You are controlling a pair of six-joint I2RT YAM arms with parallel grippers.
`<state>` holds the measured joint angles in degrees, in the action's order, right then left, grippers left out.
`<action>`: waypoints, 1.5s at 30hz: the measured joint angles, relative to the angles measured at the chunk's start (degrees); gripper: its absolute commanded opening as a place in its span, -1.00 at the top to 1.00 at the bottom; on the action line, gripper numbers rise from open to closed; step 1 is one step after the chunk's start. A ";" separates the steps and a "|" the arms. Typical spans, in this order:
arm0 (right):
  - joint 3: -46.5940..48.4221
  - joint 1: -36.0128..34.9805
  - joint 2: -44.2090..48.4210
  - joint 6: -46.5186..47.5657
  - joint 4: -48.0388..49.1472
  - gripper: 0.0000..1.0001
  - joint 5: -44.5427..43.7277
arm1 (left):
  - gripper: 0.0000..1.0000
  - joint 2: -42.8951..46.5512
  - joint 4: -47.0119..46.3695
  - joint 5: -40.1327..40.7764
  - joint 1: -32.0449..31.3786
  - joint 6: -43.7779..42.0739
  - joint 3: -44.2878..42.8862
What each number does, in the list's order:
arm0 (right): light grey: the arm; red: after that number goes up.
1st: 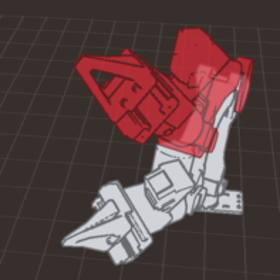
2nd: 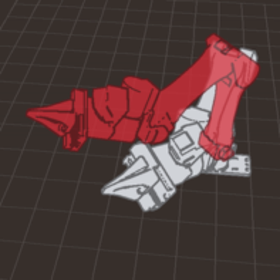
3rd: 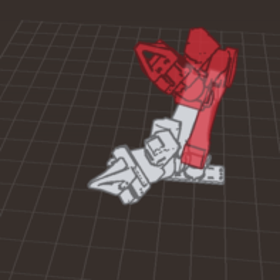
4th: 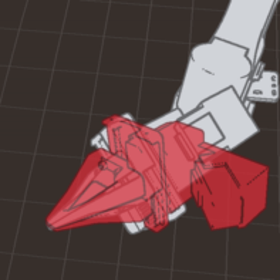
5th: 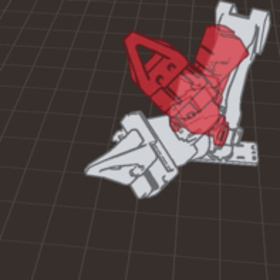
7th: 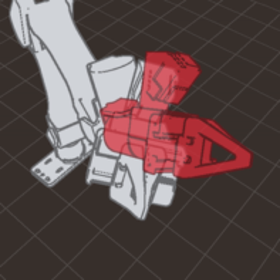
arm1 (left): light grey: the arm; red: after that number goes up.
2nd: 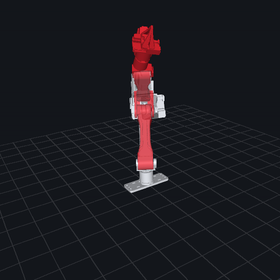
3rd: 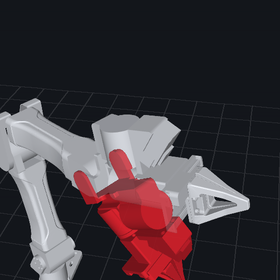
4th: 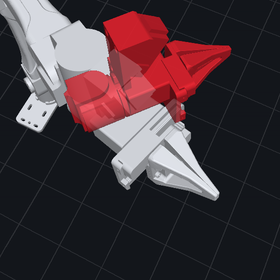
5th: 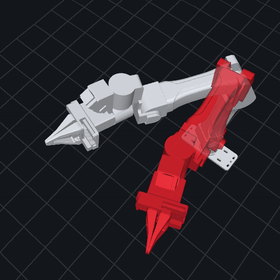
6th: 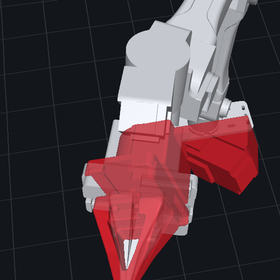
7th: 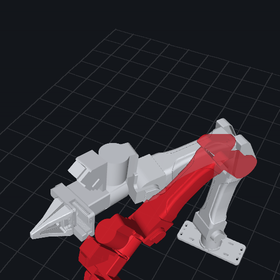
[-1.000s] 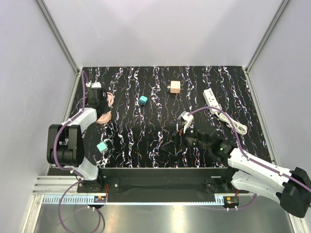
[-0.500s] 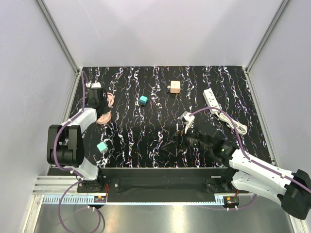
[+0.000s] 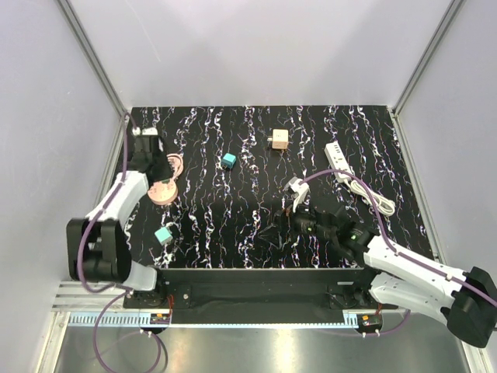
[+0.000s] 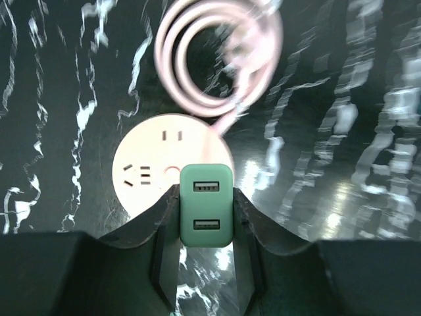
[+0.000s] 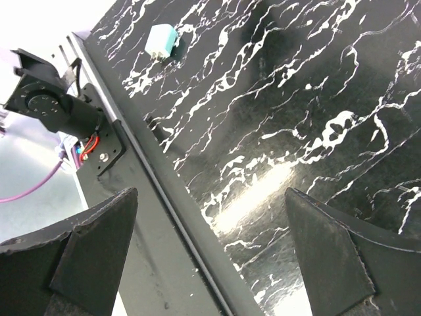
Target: Insert the plug
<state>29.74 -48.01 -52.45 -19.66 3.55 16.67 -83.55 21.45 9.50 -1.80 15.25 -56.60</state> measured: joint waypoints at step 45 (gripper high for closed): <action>21.03 -7.58 -20.39 42.53 24.41 0.92 0.72 | 0.36 36.61 -18.67 -49.81 -19.37 35.58 10.71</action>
<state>50.76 -55.59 -72.84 22.87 27.97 17.39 -46.94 2.79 -40.32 -21.17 50.83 -45.89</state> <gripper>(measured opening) 0.521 0.343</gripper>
